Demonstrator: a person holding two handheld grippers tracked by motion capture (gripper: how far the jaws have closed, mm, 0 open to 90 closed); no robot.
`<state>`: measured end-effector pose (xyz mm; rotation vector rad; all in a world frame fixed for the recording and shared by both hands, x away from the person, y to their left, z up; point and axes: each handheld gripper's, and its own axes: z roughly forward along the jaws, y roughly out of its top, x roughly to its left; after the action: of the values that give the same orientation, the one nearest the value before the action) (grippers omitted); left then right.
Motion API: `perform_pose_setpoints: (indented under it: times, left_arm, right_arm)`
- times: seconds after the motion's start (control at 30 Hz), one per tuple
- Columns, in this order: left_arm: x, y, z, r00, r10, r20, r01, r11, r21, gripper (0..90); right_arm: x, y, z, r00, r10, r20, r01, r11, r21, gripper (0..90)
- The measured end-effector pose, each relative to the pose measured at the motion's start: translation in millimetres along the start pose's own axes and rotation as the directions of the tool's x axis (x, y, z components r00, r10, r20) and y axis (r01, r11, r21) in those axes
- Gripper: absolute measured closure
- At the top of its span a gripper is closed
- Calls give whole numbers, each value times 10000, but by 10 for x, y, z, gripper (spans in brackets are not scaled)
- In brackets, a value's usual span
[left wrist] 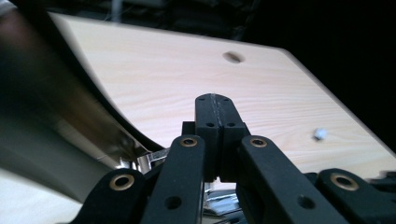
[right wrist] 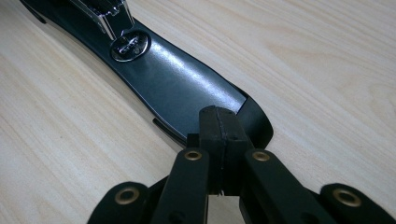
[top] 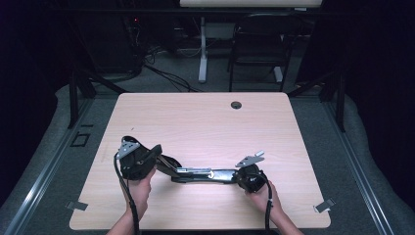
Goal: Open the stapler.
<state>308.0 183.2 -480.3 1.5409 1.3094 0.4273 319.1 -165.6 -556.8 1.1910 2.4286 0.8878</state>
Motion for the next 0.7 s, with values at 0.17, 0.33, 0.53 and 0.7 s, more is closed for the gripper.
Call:
perform_pose_setpoints:
  times: [0.17, 0.33, 0.53, 0.7]
  left_arm:
    - [-31, -10, 8, 9997, 132, -184, -132, 9999, -12, 900]
    - [-25, 0, -4, 9997, 165, -197, -165, 9999, -28, 900]
    - [-29, 2, -12, 9997, 236, -106, -237, 9997, -81, 869]
    - [-44, 19, -19, 9991, 419, -65, -420, 9991, -87, 783]
  right_arm:
    - [0, -1, 2, 10000, 22, -21, -23, 10000, -18, 900]
    - [-3, -2, 2, 10000, 32, -59, -32, 10000, -44, 900]
    - [2, 2, 1, 10000, 3, -1, -3, 10000, 3, 900]
    - [-2, 2, 4, 10000, 75, -55, -75, 10000, -38, 900]
